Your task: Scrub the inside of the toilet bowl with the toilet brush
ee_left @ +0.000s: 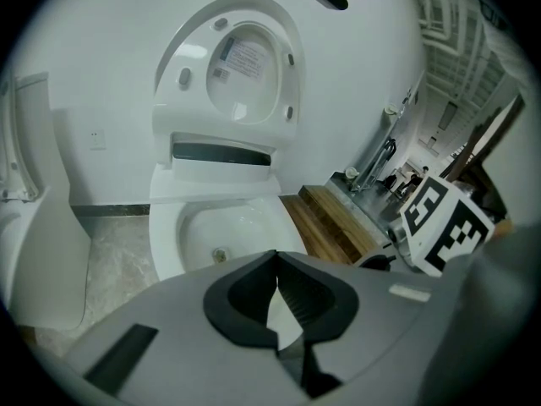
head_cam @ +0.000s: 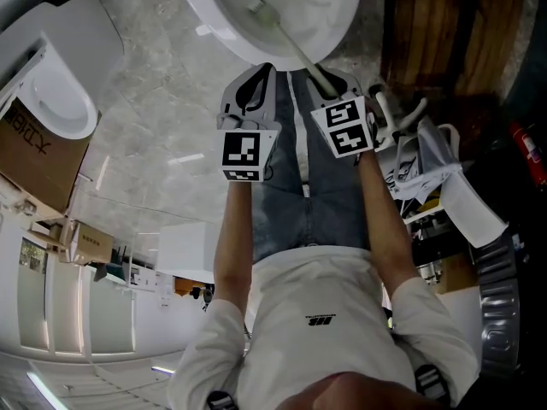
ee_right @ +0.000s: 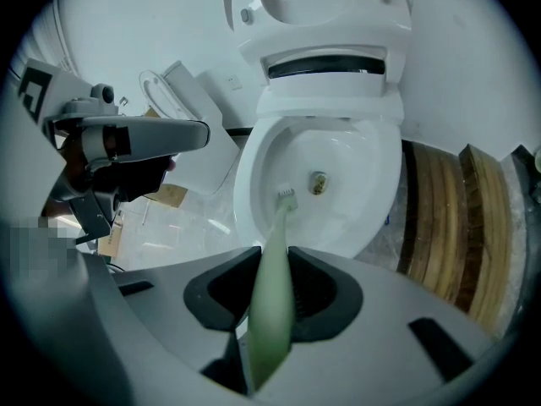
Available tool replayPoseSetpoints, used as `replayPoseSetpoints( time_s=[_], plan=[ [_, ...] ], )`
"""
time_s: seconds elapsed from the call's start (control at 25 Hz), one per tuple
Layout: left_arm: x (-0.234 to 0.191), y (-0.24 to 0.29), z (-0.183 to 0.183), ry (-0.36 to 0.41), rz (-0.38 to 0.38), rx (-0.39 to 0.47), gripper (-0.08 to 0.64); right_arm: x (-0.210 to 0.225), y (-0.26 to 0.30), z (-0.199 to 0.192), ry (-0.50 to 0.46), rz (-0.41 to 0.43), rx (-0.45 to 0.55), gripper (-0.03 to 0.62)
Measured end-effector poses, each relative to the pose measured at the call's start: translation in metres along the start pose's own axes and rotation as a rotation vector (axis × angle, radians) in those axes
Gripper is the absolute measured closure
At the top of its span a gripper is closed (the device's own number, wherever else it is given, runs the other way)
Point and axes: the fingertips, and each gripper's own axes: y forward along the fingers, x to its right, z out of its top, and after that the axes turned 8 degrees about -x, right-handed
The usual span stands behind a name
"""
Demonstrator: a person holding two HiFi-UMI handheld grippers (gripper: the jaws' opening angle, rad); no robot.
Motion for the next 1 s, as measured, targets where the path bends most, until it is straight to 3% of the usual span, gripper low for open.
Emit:
replayPoseSetpoints(
  time_s=[0.24,0.48,1.0],
  plan=[
    [0.001,0.002,0.0,0.006,-0.013,-0.008,0.551,0.005,-0.001,-0.014,0.005,-0.014,-0.048,0.5],
    [0.001,0.004,0.002,0.012,-0.023,-0.013,0.551,0.018,-0.003,-0.026,0.013,-0.08,-0.098,0.5],
    [-0.009,0.013,0.008,0.024,-0.045,-0.037,0.551,0.051,-0.007,-0.009,0.052,-0.171,-0.095,0.5]
  ],
)
